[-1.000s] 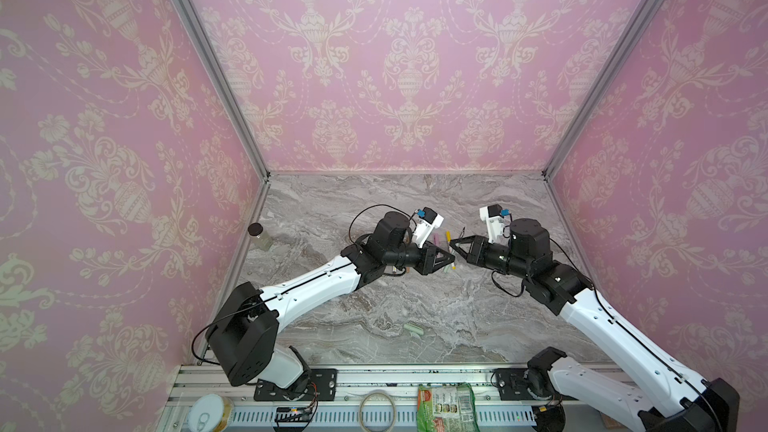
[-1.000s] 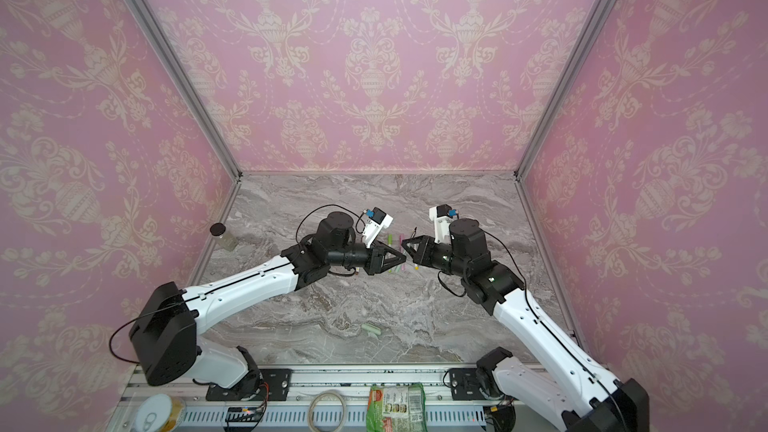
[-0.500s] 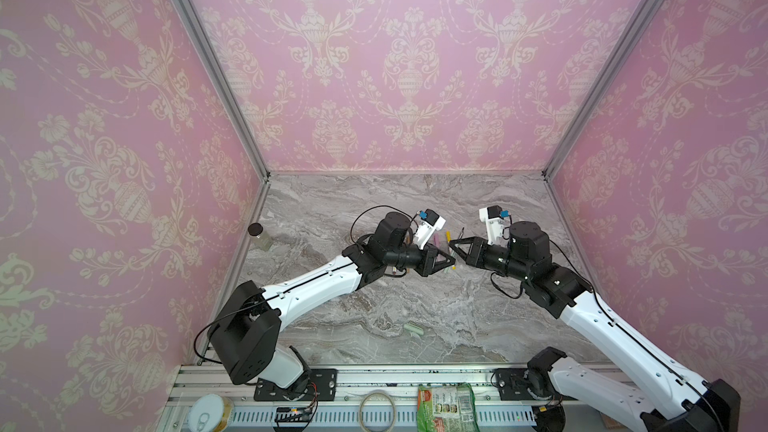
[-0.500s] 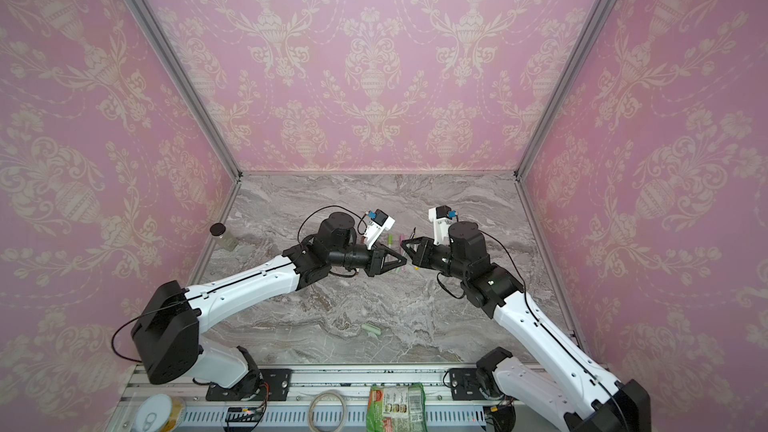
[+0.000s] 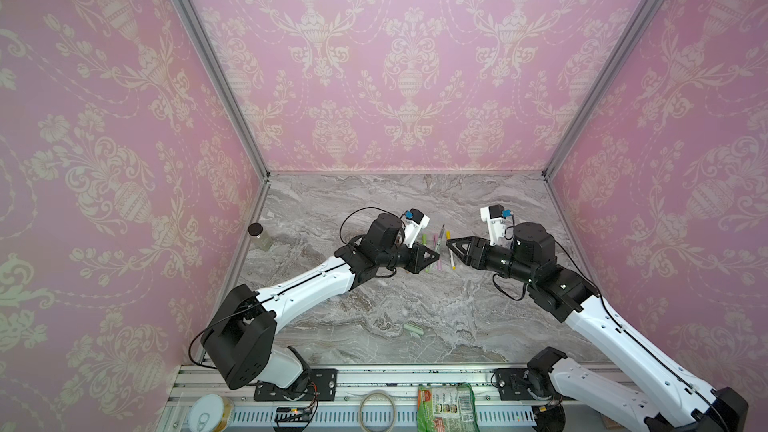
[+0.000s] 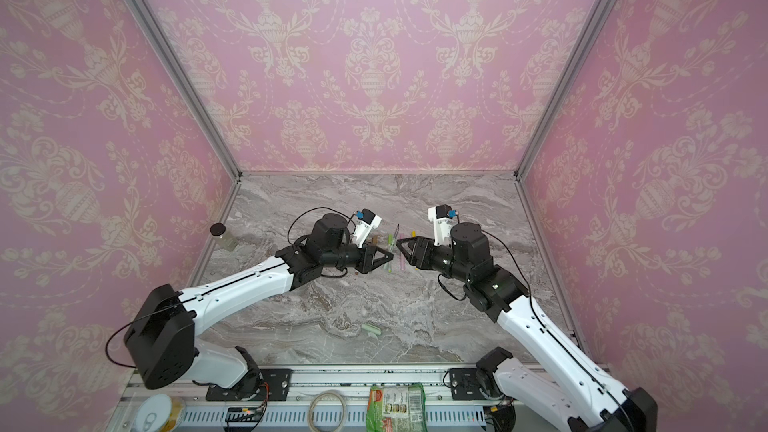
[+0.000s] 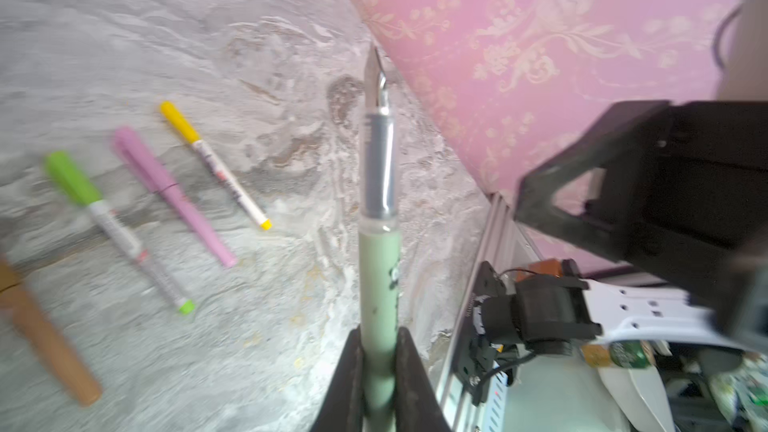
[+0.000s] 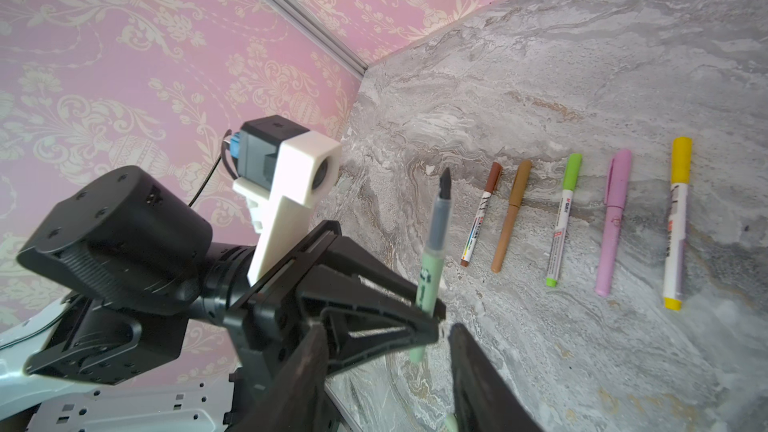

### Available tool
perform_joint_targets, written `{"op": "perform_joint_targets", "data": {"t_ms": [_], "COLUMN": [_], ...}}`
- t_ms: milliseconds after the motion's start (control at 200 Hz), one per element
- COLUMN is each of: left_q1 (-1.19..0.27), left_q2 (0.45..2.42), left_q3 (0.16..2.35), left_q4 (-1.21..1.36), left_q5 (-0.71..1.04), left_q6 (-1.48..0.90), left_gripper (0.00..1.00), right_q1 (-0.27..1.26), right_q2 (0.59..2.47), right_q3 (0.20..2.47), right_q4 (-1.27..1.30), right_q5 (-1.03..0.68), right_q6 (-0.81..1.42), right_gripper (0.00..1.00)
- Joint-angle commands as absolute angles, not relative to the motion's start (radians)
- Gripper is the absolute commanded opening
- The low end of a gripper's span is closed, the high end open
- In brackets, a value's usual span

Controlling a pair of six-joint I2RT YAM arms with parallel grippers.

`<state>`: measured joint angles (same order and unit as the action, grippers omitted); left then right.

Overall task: Insert the pens into the pen caps
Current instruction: 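Move the right gripper down toward the light green cap while the left holds the pen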

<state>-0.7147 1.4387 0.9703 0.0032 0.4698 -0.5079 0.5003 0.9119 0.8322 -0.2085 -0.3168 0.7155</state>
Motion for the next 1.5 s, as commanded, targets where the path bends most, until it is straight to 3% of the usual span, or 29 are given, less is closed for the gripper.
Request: {"op": "perform_joint_targets", "data": {"t_ms": [0,325,550,746,941,1161,1496], "left_q1": [-0.677,-0.614,-0.610,-0.610,-0.611,-0.610,-0.610], "left_q2": [1.336,1.065,0.917,0.860,0.832,0.810,0.814], "left_q3": [0.939,0.822,0.739,0.678,0.666,0.666,0.672], "left_q4": [-0.142,-0.276,-0.251,-0.234,-0.232,-0.242,-0.244], "left_q5": [0.208,-0.182,-0.262,-0.247,-0.227,-0.222,-0.239], "left_q6": [-0.458,-0.397,-0.391,-0.403,-0.394,-0.372,-0.348], "left_gripper": [0.00,0.00,0.00,0.00,0.00,0.00,0.00], "right_q1": [0.510,0.714,0.906,1.049,1.063,1.064,1.022], "right_q2": [0.901,1.012,1.175,1.309,1.414,1.579,1.685], "right_q3": [0.870,0.898,0.855,0.836,0.833,0.838,0.928], "right_q4": [-0.307,-0.632,-0.552,-0.444,-0.360,-0.240,-0.444], "right_q5": [-0.320,-0.206,-0.255,-0.321,-0.347,-0.423,-0.302], "right_q6": [0.673,0.519,0.818,0.914,0.955,1.021,0.986], "right_gripper": [0.53,0.54,0.60,0.70,0.77,0.78,0.73]}}
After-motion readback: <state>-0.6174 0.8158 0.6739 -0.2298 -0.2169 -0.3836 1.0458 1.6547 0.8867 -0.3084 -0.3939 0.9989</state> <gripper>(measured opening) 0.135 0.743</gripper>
